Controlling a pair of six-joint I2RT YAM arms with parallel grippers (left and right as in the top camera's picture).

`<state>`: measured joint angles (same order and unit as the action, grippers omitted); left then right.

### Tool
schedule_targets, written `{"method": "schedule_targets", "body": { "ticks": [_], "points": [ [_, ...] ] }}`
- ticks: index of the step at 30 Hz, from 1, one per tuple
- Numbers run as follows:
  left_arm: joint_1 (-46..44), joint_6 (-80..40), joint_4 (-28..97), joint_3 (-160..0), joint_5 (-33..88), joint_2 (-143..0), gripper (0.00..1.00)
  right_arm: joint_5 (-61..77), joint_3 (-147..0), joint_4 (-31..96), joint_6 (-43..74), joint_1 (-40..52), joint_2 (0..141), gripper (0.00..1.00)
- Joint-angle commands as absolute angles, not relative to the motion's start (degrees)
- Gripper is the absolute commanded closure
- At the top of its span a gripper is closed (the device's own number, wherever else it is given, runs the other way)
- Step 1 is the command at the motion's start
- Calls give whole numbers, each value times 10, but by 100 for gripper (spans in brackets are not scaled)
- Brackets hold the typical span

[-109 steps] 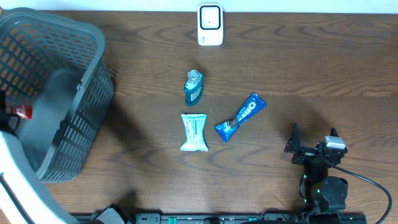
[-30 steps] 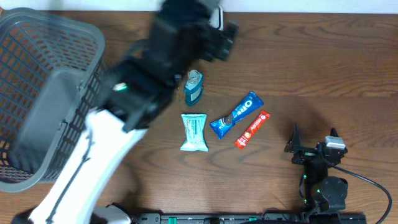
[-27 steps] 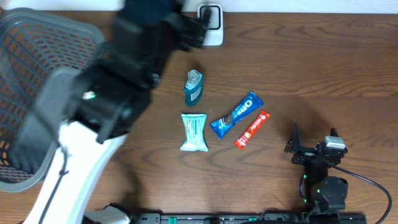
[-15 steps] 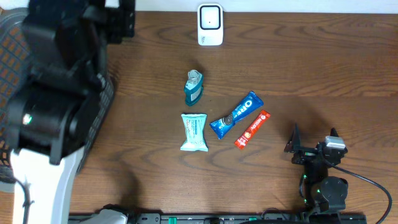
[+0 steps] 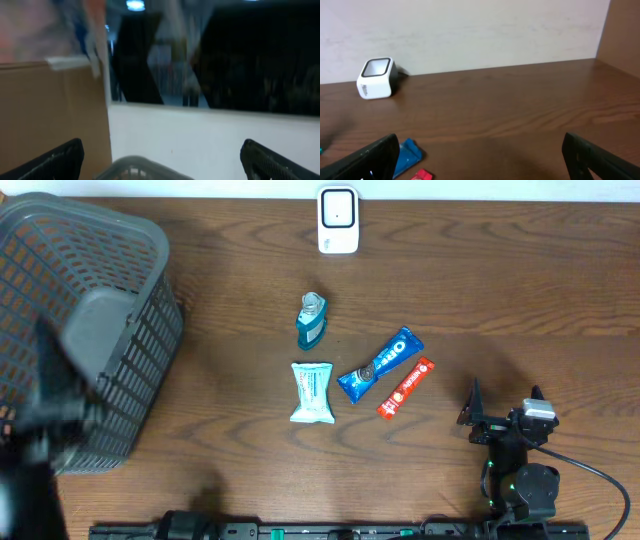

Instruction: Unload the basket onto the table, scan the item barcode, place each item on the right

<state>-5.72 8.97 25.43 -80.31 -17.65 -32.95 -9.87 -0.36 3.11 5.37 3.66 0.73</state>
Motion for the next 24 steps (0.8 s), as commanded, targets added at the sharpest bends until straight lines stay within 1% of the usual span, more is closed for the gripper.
{"method": "schedule_targets", "body": {
  "ticks": [1, 5, 9, 12, 15, 17, 20, 24],
  "points": [
    [-14, 74, 229, -732, -118, -245, 0, -100, -3, 33, 46, 42, 6, 1],
    [5, 72, 214, -720, -118, -193, 0, -100, -3, 33, 46, 42, 6, 1],
    [5, 44, 221, -742, -128, -189, 0, -134, -3, 17, 27, 42, 6, 1],
    [5, 8, 233, -748, -131, -181, 0, -93, -3, -8, 38, 42, 6, 1],
    [11, 3, 246, -745, -131, -160, 0, -73, -4, -38, 44, 42, 6, 1],
    [19, 3, 248, -735, -131, -134, 0, -10, -5, -50, 100, 42, 6, 1],
    [36, 3, 243, -705, -131, -85, 0, 140, -9, -55, 107, 42, 8, 1],
    [54, 1, 234, -659, -131, -29, 0, 188, -43, -19, 124, 42, 32, 1]
  ]
}}
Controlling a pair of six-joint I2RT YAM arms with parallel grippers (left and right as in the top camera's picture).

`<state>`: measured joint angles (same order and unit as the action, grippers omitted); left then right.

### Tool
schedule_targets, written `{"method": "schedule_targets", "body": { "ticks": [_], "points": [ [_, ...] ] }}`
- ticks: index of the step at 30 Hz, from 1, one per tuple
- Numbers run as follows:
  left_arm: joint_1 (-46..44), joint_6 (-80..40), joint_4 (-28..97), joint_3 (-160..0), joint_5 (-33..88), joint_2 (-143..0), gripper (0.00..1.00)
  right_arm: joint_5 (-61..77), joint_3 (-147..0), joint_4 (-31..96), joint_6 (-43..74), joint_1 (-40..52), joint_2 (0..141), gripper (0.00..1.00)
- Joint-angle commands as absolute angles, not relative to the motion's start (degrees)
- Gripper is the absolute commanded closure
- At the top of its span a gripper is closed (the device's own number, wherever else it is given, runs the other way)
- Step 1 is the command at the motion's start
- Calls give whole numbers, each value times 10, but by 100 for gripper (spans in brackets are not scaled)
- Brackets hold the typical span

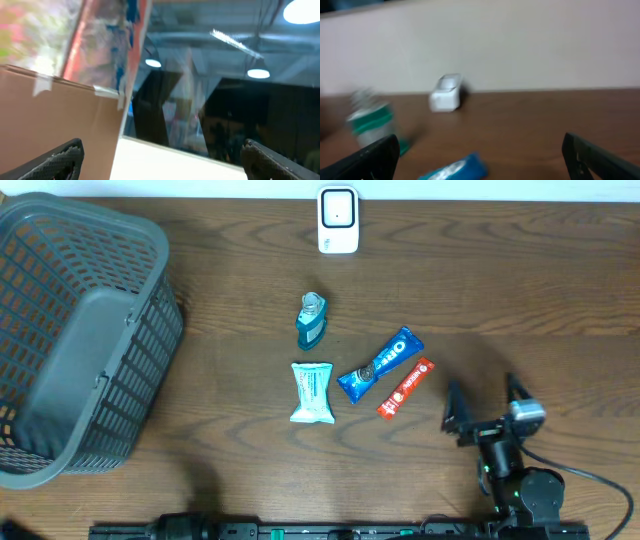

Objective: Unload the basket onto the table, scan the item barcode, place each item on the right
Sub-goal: 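Raise the right gripper and turn it toward the teal bottle, then lower the right gripper onto the teal Listerine bottle and grasp it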

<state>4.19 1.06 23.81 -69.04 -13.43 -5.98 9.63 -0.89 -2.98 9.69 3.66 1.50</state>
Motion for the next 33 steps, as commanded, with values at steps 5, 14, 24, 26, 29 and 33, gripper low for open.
{"method": "schedule_targets", "body": {
  "ticks": [5, 14, 24, 26, 29, 33],
  "points": [
    [65, -3, 223, -623, -131, -2, 0, 207, -182, 61, 116, 43, 143, 1],
    [68, -2, 209, -603, -133, -2, 0, 156, -660, 452, 5, 159, 567, 1],
    [67, -28, 317, -597, -148, -2, 0, 76, -1047, 667, -69, 324, 945, 1],
    [64, -49, 326, -583, -137, -2, 0, 73, -1067, 662, -116, 336, 994, 1],
    [58, -52, 310, -546, -97, -2, 0, 51, -1108, 668, -112, 352, 1060, 1],
    [57, -52, 274, -480, -83, -2, 0, 50, -1182, 687, -96, 352, 1133, 1]
  ]
}}
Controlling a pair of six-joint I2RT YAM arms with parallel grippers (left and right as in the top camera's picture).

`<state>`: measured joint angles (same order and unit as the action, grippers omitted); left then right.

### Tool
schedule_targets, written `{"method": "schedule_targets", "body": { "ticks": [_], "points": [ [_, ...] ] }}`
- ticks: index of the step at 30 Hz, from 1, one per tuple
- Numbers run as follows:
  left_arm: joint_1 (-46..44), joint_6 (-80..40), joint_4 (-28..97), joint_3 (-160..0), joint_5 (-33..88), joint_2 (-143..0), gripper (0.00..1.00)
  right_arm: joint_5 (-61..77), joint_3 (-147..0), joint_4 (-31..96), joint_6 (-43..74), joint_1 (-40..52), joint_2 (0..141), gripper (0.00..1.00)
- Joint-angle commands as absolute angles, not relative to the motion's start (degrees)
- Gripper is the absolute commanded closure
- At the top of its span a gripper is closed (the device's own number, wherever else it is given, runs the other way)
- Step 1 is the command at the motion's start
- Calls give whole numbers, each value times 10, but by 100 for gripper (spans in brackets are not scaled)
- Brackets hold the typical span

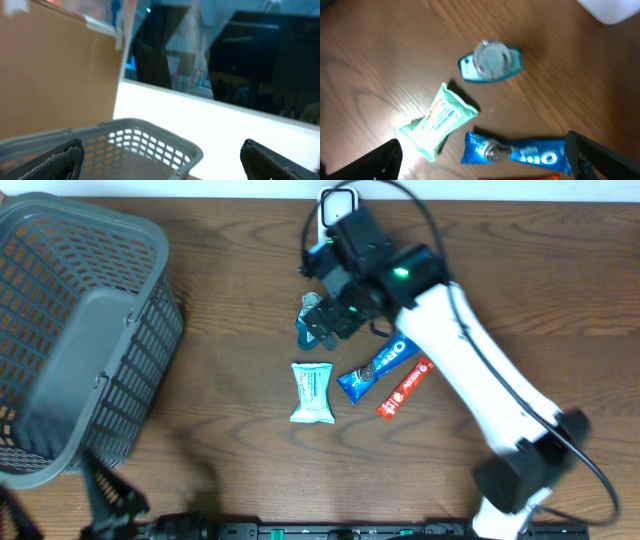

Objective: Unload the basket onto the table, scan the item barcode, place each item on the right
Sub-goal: 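Lower the right gripper onto the teal Listerine bottle and grasp it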

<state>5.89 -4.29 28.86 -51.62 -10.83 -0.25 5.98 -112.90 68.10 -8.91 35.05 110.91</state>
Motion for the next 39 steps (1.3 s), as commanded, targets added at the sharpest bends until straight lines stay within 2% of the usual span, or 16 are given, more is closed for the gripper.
{"method": "schedule_targets", "body": {
  "ticks": [1, 9, 21, 36, 39],
  "points": [
    [57, -52, 268, -466, -83, -2, 0, 50, -1203, 696, -97, 350, 1147, 1],
    [57, -53, 247, -384, -44, -2, 0, 48, -1306, 725, -115, 352, 1231, 1],
    [57, -53, 243, -316, -34, -2, 0, 49, -1307, 701, -119, 342, 1305, 1],
    [57, -62, 243, -311, -34, -2, 0, 51, -1307, 689, -126, 342, 1369, 1],
    [57, -62, 244, -311, -34, -2, 0, 63, -1307, 685, -129, 342, 1369, 4]
  ]
}}
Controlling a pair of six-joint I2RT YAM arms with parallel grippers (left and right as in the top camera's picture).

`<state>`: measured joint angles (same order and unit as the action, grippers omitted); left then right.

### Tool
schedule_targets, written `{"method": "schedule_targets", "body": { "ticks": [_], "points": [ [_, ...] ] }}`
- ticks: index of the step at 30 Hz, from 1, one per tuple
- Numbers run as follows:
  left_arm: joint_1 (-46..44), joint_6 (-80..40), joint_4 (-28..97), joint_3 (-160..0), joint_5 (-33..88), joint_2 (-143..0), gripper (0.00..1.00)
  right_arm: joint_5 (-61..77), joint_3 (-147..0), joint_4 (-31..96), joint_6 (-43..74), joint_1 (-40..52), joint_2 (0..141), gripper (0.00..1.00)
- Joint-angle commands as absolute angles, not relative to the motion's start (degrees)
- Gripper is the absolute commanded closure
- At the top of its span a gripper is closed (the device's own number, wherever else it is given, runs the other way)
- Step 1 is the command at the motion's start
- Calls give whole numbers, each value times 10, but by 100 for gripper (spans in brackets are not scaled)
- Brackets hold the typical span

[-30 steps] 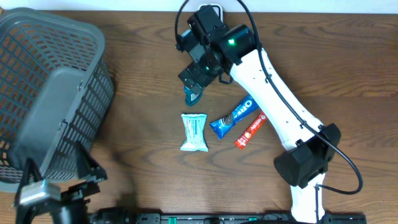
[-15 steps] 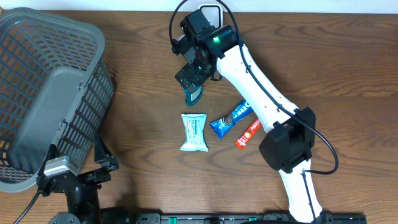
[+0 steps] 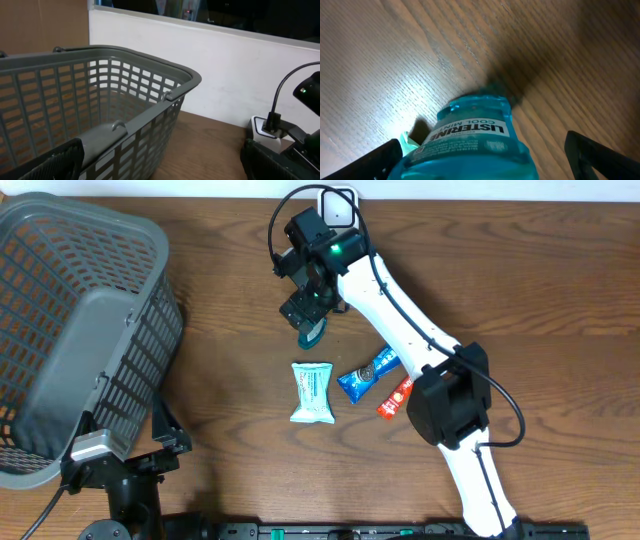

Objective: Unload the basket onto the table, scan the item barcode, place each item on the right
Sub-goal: 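Lower the right gripper onto the teal Listerine bottle and grasp it, then lift the bottle with the right gripper and bring it to the scanner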

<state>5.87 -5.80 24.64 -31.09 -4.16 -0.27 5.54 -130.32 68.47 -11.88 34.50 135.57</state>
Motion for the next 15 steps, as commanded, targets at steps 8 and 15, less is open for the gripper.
{"method": "schedule_targets", "body": {
  "ticks": [8, 15],
  "points": [
    [57, -61, 275, -310, -34, -2, 0, 83, -1307, 688, -129, 342, 1370, 34],
    [57, -61, 280, -310, -34, -2, 0, 83, -1313, 713, -129, 342, 1368, 44]
  ]
}}
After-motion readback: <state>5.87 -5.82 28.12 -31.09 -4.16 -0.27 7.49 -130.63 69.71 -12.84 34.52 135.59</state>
